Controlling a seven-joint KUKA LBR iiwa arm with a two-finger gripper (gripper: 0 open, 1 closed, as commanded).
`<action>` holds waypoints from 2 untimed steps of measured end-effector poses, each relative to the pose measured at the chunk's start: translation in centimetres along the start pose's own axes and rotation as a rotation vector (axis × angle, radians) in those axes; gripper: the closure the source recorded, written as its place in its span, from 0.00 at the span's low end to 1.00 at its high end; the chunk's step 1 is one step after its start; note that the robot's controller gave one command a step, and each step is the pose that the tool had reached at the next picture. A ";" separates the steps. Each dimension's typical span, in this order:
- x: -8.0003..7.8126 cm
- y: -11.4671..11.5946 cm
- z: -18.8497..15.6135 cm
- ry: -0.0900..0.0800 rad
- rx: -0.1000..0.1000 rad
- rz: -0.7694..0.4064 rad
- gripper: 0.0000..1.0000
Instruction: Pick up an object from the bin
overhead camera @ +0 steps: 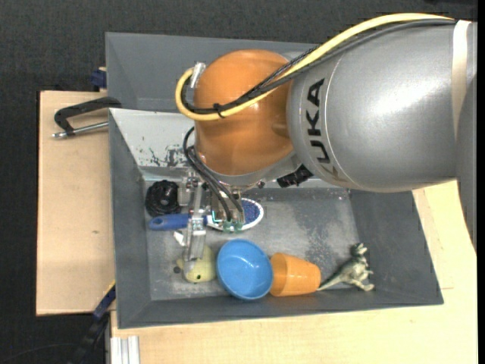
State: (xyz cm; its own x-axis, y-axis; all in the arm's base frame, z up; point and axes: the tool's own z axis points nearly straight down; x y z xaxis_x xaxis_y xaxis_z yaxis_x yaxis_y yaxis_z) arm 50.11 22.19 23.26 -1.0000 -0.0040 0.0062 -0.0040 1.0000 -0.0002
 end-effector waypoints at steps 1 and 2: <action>-9.7 -5.7 5.3 -0.011 0.001 -0.044 0.00; -9.0 -9.2 16.6 -0.001 0.001 -0.126 0.00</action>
Offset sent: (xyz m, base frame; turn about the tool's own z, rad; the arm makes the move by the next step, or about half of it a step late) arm 0.0939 -0.0534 -0.0521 -0.0494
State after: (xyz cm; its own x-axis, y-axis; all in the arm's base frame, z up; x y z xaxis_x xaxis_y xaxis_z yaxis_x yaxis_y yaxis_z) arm 59.00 13.03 6.63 -0.9915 -0.1297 0.0049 -0.1297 0.9915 -0.0004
